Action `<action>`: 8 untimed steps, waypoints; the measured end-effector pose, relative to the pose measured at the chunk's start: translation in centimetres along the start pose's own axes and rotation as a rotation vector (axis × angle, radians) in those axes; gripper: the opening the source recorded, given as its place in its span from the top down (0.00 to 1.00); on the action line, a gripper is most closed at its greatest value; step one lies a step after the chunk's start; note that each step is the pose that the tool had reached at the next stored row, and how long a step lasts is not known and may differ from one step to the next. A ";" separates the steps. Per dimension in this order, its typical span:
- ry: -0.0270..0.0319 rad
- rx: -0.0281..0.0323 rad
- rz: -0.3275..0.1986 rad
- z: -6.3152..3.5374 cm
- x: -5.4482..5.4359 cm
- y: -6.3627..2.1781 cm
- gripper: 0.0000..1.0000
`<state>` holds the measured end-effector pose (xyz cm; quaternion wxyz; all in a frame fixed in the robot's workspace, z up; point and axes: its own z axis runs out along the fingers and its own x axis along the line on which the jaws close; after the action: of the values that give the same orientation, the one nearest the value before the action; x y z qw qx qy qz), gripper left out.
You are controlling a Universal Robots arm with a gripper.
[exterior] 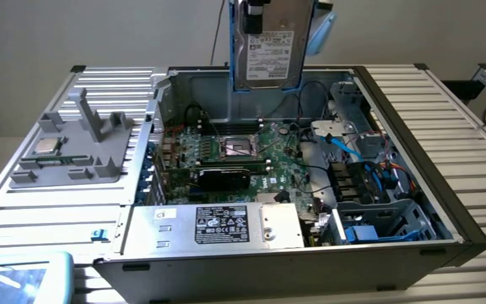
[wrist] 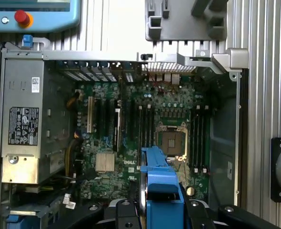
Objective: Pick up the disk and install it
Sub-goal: 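Pick up the disk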
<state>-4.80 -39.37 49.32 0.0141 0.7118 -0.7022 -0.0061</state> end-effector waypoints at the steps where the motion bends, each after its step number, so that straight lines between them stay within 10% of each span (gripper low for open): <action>1: 0.0010 0.0001 0.000 -0.21 0.2 -0.04 0.63; 8: 0.0060 0.0001 0.000 -1.72 1.8 -0.55 0.63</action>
<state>-4.18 -41.19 51.05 0.0162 0.7118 -0.7022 -0.0039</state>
